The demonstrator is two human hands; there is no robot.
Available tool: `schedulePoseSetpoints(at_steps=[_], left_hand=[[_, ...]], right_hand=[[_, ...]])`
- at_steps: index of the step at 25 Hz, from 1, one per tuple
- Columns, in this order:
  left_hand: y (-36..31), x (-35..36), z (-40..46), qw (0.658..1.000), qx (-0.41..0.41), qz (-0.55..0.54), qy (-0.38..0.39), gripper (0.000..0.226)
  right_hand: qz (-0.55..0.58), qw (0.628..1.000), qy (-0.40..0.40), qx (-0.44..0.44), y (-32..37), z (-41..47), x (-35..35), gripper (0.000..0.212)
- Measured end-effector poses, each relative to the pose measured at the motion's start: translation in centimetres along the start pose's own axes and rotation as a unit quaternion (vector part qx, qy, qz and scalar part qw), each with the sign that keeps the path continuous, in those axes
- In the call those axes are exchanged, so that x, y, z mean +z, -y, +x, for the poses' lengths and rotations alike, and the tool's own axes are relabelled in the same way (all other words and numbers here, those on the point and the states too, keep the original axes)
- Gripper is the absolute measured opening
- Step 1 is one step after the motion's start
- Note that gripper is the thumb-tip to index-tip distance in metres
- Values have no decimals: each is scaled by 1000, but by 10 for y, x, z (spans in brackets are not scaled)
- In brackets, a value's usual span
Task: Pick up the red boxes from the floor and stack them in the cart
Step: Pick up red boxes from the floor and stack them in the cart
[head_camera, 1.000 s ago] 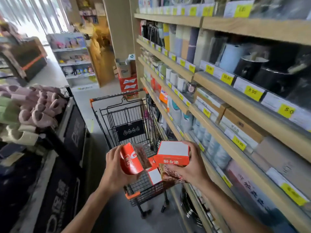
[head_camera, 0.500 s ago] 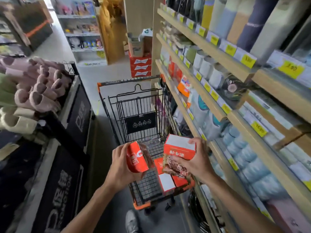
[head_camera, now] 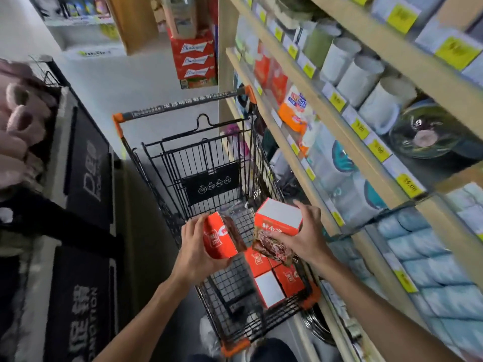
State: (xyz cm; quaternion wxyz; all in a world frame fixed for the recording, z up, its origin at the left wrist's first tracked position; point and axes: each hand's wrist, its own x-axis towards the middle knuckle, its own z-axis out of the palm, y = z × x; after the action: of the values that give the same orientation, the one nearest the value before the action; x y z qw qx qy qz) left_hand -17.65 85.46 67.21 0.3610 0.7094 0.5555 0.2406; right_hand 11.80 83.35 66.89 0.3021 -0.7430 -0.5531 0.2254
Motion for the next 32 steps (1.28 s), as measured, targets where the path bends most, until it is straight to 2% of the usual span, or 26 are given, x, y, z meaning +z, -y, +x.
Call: schedulePoseSetpoints(at_steps=[8, 13, 18, 26, 32], left_hand=[[26, 38, 60, 997, -71, 15, -12, 124], [50, 59, 78, 995, -95, 28, -8, 123], [74, 75, 87, 993, -117, 28, -15, 120], [103, 91, 94, 989, -145, 33, -8, 124], [115, 99, 102, 989, -137, 53, 4, 125]], right_hand=[[-61, 995, 81, -6, -51, 92, 70, 97], [-82, 988, 126, -32, -82, 121, 120, 97], [-92, 984, 155, -12, -106, 145, 163, 91], [-123, 975, 182, 21, -147, 153, 202, 90], [-111, 983, 140, 42, -162, 149, 222, 79]])
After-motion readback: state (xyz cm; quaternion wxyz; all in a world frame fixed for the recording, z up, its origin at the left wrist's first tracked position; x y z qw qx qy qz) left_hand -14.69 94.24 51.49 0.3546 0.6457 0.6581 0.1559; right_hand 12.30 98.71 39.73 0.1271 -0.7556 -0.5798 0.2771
